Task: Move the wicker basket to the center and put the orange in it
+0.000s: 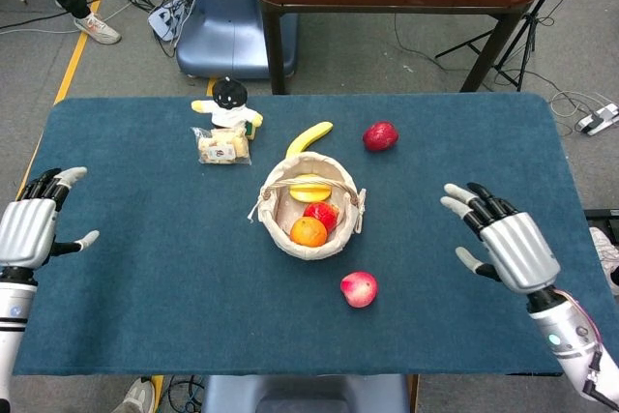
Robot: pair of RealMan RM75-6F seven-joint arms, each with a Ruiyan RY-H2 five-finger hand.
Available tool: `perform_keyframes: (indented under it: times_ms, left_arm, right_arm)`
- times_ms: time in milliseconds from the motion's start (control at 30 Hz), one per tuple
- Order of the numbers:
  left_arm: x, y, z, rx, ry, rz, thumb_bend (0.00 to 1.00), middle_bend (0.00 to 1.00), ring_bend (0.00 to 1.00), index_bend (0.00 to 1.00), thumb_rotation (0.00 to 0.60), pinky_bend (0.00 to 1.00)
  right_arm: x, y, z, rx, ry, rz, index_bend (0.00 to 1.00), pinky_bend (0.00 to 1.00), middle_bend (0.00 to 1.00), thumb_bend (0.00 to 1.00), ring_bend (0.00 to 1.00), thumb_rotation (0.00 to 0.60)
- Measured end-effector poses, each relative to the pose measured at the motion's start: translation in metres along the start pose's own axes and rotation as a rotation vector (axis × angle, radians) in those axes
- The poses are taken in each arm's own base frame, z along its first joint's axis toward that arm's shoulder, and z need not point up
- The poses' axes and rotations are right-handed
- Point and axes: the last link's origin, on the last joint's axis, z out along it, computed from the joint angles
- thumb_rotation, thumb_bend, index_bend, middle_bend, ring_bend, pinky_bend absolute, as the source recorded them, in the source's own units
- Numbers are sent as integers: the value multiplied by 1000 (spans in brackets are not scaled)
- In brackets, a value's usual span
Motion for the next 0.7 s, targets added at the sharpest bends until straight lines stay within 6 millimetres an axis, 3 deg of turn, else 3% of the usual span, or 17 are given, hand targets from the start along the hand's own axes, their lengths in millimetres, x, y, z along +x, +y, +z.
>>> perform_keyframes:
  times_ms: [300,700]
  left_arm:
    - [-18,-23,-31,75,-16,22,183,167,96,158,600,129]
    - [-31,-36,-79,147,-1,44,183,167,96,158,600,129]
  right_arm:
    - [-18,44,-55,-203,-25,-98,197,360,182,258,103,600]
    - [-22,75,-112,-411,12,-60,197,360,194,258,124,600]
